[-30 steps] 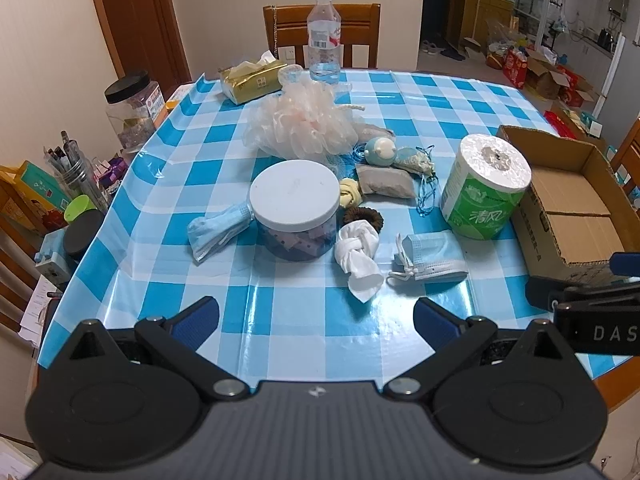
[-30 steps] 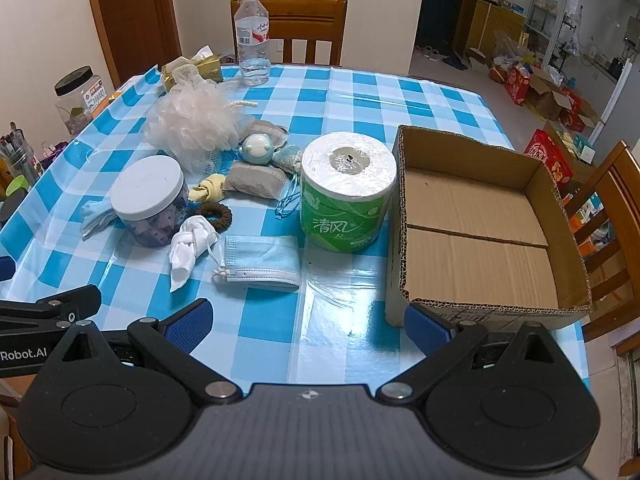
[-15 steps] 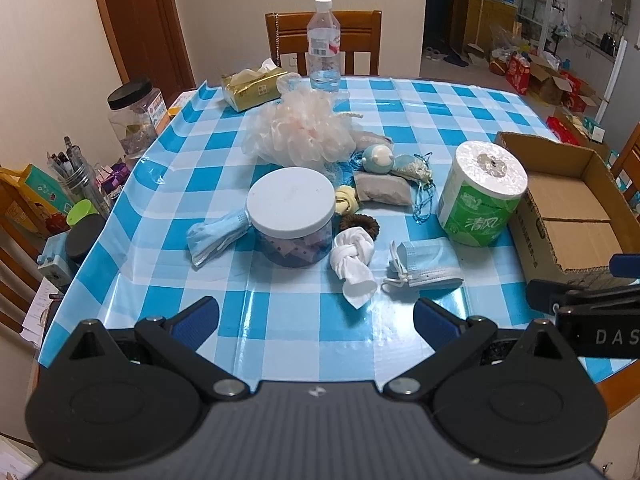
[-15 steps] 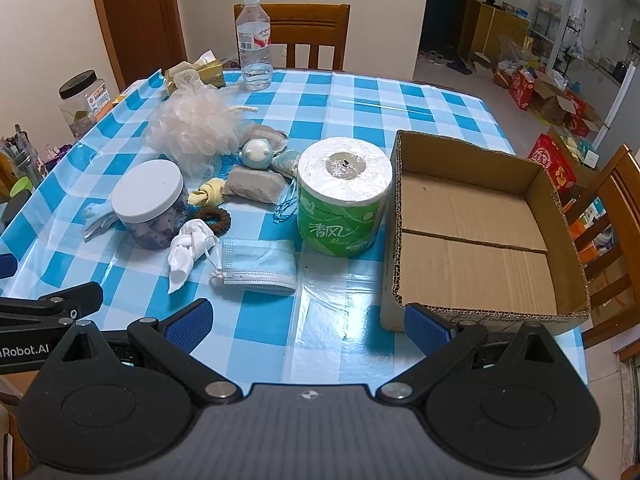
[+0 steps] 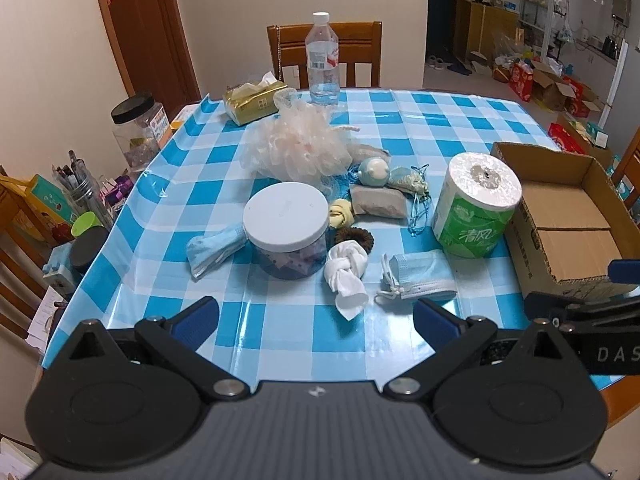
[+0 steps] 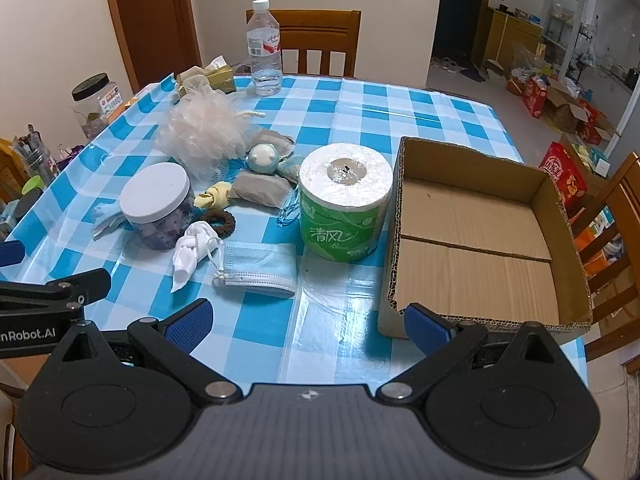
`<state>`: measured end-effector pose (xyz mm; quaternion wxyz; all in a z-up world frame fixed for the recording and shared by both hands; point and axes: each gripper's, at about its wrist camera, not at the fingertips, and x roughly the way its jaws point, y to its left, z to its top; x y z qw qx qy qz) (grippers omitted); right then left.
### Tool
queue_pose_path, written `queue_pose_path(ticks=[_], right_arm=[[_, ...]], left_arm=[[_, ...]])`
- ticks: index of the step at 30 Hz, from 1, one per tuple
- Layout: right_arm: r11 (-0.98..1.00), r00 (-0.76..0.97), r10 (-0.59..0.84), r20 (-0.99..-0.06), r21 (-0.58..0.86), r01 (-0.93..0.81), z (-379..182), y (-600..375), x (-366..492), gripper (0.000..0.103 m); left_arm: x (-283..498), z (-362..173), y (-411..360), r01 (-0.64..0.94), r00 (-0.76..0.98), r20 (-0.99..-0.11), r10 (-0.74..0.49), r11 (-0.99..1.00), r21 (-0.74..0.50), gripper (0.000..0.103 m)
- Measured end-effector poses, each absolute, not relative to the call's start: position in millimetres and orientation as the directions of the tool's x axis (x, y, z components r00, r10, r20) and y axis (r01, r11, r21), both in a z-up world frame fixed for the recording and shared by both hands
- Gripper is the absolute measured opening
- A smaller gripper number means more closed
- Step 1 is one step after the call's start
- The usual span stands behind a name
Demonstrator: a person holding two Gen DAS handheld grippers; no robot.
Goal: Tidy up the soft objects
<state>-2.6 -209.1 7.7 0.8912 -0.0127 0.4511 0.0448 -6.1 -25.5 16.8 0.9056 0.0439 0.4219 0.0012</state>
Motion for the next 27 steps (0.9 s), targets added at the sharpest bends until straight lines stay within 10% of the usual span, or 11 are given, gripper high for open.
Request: queue_pose_path(ticks=[27], right_arm=[[0.981, 0.623, 0.138, -0.770, 0.022, -0.190, -9, -189, 3, 0.103]], left_arm=[[7, -19, 19, 0.068, 0.671, -0.739, -0.064, 0.997, -0.024, 0.102]])
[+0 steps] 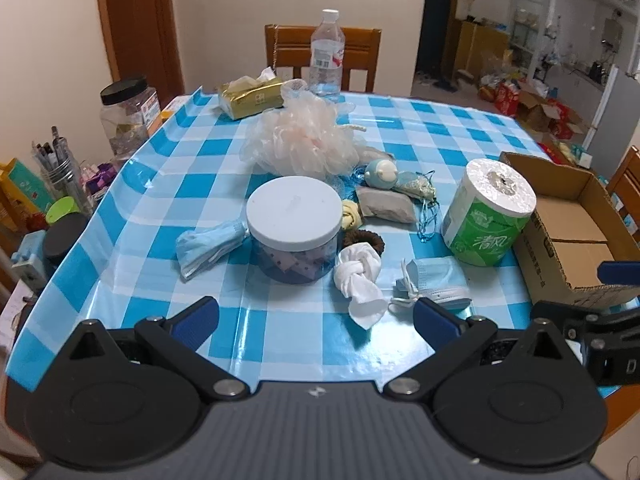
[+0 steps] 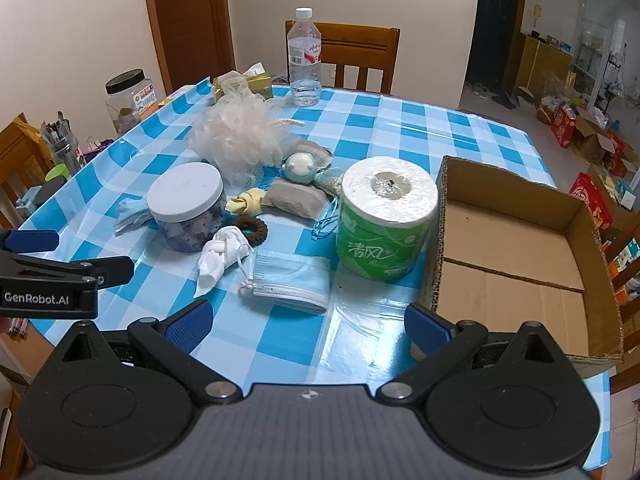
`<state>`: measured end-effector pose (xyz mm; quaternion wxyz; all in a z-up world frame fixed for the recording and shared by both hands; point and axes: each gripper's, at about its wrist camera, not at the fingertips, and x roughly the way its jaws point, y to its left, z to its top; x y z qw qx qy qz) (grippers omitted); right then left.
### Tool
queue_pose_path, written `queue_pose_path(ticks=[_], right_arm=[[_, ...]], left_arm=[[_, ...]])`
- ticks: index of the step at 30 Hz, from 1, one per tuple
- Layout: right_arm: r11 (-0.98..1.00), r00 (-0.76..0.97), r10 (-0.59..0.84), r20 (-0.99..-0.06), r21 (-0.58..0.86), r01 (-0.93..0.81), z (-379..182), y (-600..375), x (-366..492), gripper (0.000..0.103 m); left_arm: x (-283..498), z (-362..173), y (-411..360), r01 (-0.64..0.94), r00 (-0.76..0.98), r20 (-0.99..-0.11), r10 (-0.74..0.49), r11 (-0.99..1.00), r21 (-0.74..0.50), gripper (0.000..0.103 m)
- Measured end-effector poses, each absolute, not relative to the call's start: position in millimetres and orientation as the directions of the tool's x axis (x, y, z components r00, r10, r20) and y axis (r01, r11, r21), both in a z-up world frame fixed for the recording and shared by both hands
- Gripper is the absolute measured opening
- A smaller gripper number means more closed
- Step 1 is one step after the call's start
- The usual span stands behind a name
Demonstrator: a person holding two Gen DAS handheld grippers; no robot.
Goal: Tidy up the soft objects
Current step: 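Grasp the folded blue face mask with the left tool while the right tool grasps the white knotted cloth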
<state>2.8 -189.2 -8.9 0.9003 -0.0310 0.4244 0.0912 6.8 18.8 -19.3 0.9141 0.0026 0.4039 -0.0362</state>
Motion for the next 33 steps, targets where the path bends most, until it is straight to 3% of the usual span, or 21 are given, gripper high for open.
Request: queue_pose_path(ticks=[14, 33], right_arm=[[0.979, 0.609, 0.133, -0.782, 0.008, -0.203, -27, -159, 22, 0.103], [0.984, 0.532, 0.110, -0.840, 0.017, -0.177, -63, -119, 56, 0.103]], left_arm=[[34, -53, 55, 0.144, 0.624, -0.765, -0.160, 0.986, -0.088, 0.102], [115, -100, 116, 0.184, 0.622, -0.783, -0.004, 0.973, 0.142, 0.102]])
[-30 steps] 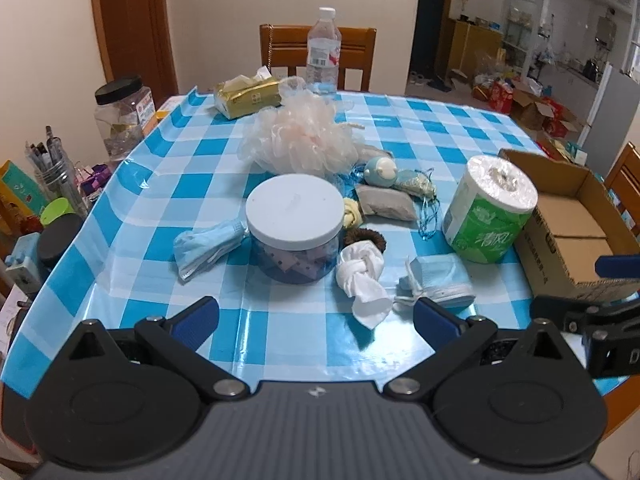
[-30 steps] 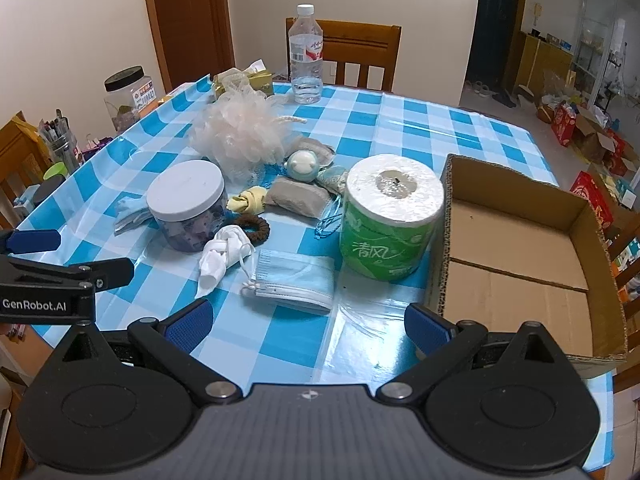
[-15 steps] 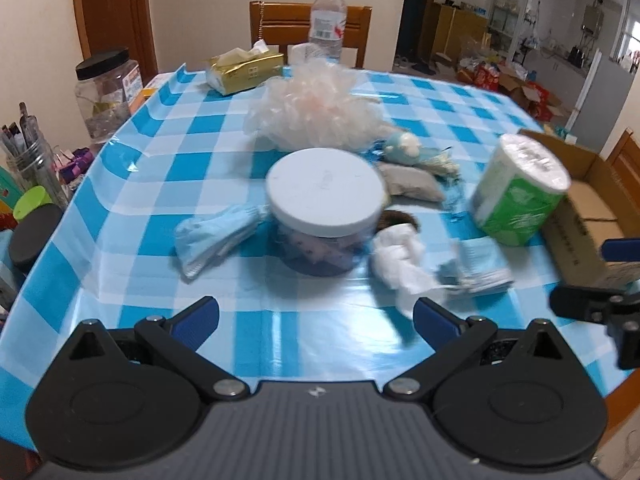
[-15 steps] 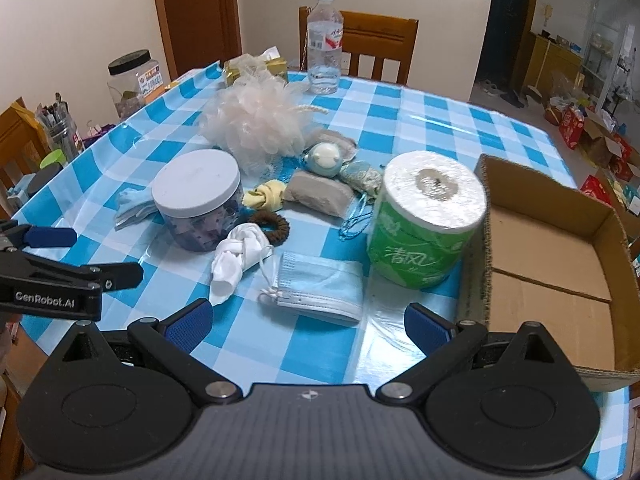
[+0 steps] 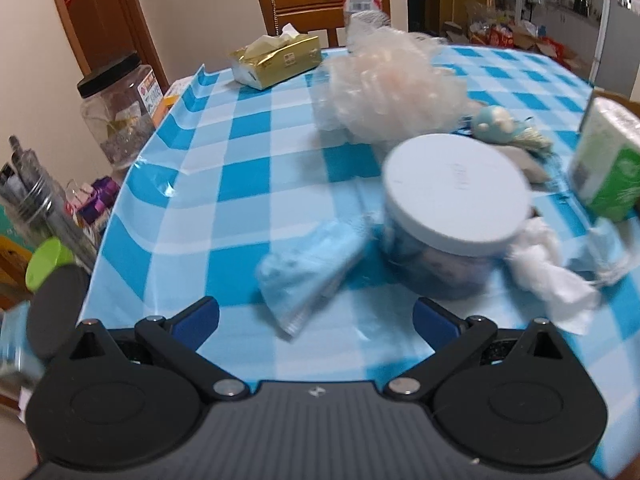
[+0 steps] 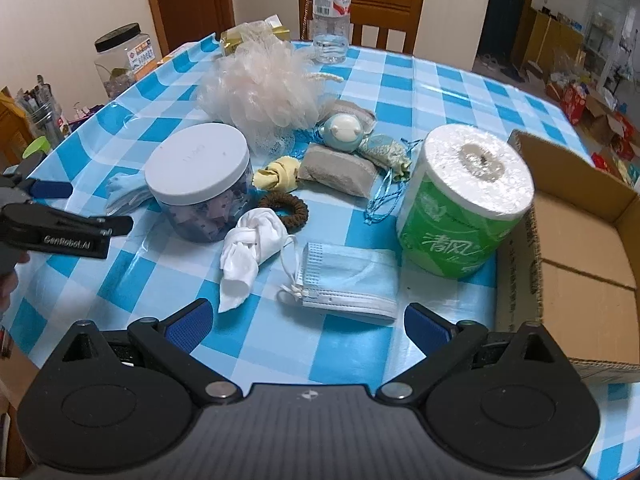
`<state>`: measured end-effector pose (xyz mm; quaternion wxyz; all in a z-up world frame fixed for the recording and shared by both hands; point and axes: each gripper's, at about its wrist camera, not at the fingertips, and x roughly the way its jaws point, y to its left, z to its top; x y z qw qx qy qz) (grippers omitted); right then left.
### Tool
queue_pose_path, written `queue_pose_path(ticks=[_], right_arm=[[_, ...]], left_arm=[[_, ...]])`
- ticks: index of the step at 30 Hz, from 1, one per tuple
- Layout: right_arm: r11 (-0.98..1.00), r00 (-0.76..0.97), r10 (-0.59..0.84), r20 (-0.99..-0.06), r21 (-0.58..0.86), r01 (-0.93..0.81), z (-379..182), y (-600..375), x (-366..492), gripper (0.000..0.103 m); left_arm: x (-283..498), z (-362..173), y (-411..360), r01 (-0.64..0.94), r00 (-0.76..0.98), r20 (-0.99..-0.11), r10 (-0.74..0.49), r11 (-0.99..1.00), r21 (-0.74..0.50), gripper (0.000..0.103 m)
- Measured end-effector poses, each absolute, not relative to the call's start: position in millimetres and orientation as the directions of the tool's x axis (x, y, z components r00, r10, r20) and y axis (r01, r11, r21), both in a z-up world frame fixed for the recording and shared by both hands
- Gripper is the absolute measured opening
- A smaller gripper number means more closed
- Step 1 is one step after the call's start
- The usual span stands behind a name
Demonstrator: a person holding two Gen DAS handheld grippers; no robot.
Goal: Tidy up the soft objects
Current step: 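Grasp the folded blue face mask with the left tool while the right tool grasps the white knotted cloth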
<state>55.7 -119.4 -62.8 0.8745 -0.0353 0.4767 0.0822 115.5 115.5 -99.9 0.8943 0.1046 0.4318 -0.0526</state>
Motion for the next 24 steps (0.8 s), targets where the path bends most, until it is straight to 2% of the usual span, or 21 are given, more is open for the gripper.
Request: queue_pose_path(ticks=[4, 9, 13, 18, 24], right_arm=[[0.985, 0.518, 0.105, -0.849, 0.017, -0.173, -68, -111, 63, 0.103], [0.986, 0.511, 0.101, -0.854, 0.018, -0.165, -71, -105, 71, 0.103], [0.988, 0.506, 0.093, -0.858, 0.017, -0.152, -72, -103, 75, 0.103], [0.989, 0.499, 0.086, -0.862, 0.015, -0.146, -74, -102, 78, 0.103], [0.990, 0.489, 0.073, -0.869, 0.004, -0.141, -76, -103, 79, 0.103]], left_arm=[[133, -109, 121, 0.210, 0.617, -0.787, 0.005, 0.962, 0.171, 0.102], [149, -117, 125, 0.250, 0.603, -0.798, -0.019, 0.954, 0.166, 0.096], [159, -122, 124, 0.281, 0.584, -0.811, -0.045, 0.948, 0.149, 0.082], [165, -125, 124, 0.300, 0.575, -0.815, -0.076, 0.946, 0.124, 0.080], [168, -125, 125, 0.333, 0.561, -0.818, -0.129, 0.939, 0.081, 0.067]])
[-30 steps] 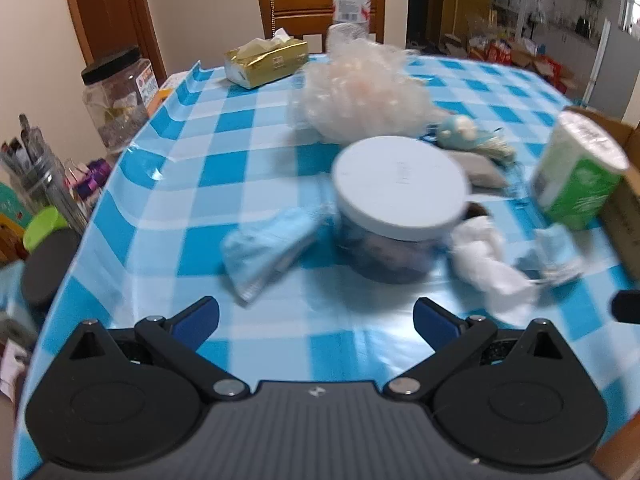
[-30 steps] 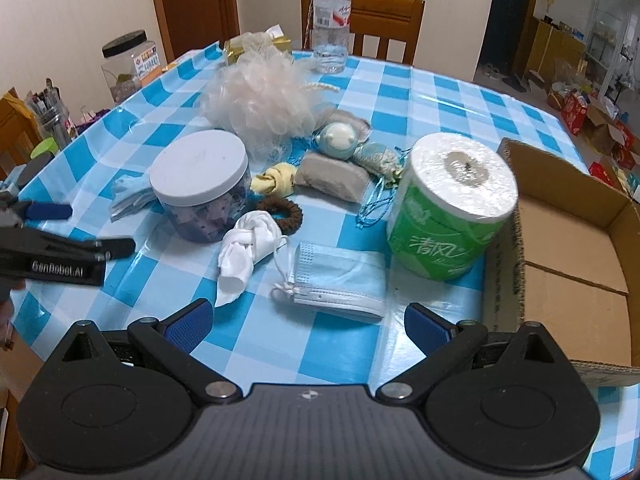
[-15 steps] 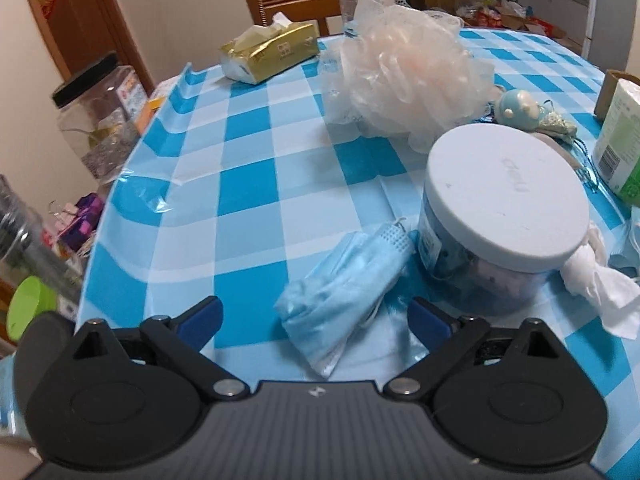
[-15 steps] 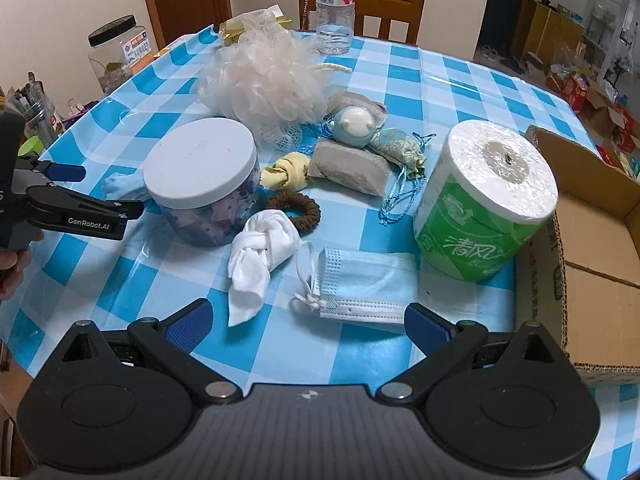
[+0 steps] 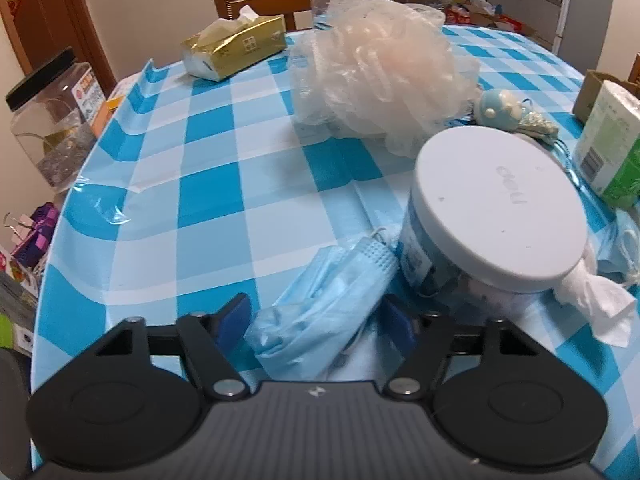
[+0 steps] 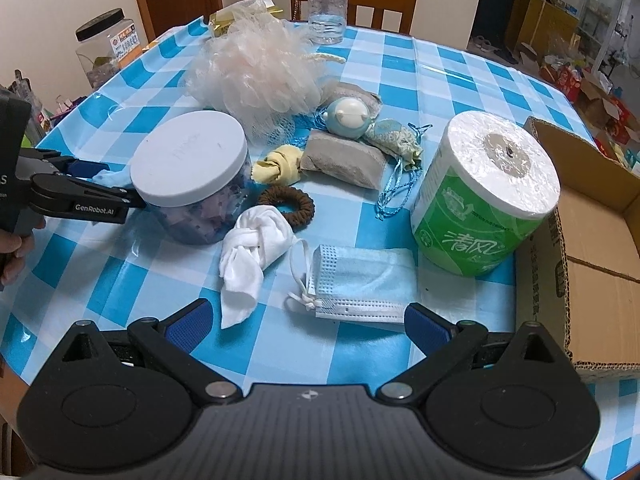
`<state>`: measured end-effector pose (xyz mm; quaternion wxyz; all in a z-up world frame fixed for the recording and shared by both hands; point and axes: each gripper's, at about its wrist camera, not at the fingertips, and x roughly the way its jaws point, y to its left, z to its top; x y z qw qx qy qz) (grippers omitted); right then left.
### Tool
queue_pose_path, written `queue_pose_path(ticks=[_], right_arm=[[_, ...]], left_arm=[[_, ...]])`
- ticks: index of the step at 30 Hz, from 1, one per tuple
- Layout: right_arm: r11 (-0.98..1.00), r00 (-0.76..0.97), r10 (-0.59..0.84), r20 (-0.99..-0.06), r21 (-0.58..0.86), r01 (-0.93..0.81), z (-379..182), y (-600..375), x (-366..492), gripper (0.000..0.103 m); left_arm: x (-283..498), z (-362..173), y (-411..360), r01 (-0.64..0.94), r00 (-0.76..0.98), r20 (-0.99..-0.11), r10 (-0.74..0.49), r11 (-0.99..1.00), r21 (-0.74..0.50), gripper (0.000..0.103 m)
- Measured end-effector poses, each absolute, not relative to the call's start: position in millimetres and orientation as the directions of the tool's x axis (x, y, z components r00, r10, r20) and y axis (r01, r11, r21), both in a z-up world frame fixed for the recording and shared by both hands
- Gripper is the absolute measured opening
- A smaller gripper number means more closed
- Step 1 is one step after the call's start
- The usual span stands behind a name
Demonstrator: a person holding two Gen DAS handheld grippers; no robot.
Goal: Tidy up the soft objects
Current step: 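Grasp the folded blue face mask with the left tool while the right tool grasps the white knotted cloth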
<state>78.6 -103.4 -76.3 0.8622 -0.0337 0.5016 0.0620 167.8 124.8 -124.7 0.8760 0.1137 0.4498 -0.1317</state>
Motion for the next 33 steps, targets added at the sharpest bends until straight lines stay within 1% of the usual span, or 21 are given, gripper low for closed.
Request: queue_pose_path(ticks=[2, 6, 7, 10, 19, 23, 25, 26, 29, 33], right_arm=[[0.991, 0.489, 0.070, -0.870, 0.003, -0.136, -77, -105, 79, 0.103], [0.992, 0.491, 0.067, -0.869, 0.003, -0.130, -78, -108, 79, 0.103], [0.991, 0.491, 0.066, -0.869, 0.002, -0.130, -78, -108, 78, 0.103], [0.991, 0.493, 0.070, -0.867, 0.005, -0.133, -79, -109, 78, 0.103], [0.983, 0.488, 0.094, -0.868, 0.005, -0.182, -81, -105, 79, 0.103], [0.972, 0.488, 0.134, -0.862, 0.019, -0.235, -82, -96, 82, 0.102], [0.963, 0.486, 0.161, -0.859, 0.029, -0.268, -82, -90, 84, 0.099], [0.958, 0.488, 0.173, -0.855, 0.030, -0.287, -82, -86, 86, 0.096], [0.940, 0.487, 0.203, -0.849, 0.031, -0.339, -83, -73, 92, 0.090], [0.925, 0.492, 0.210, -0.845, 0.009, -0.379, -91, -59, 103, 0.085]], left_arm=[[167, -124, 125, 0.339, 0.554, -0.819, -0.146, 0.939, 0.062, 0.058], [164, -123, 124, 0.338, 0.546, -0.822, -0.163, 0.940, 0.039, 0.048], [162, -123, 123, 0.339, 0.544, -0.823, -0.167, 0.940, 0.033, 0.044], [156, -122, 123, 0.333, 0.540, -0.824, -0.170, 0.943, 0.023, 0.040], [130, -117, 127, 0.278, 0.505, -0.844, -0.183, 0.960, -0.042, 0.039], [127, -117, 127, 0.254, 0.510, -0.845, -0.162, 0.967, -0.032, 0.039], [125, -117, 127, 0.243, 0.511, -0.845, -0.157, 0.970, -0.034, 0.039], [125, -118, 127, 0.236, 0.512, -0.845, -0.156, 0.971, -0.036, 0.039], [125, -118, 127, 0.225, 0.518, -0.842, -0.151, 0.974, -0.037, 0.039], [127, -118, 128, 0.202, 0.523, -0.839, -0.149, 0.978, -0.048, 0.039]])
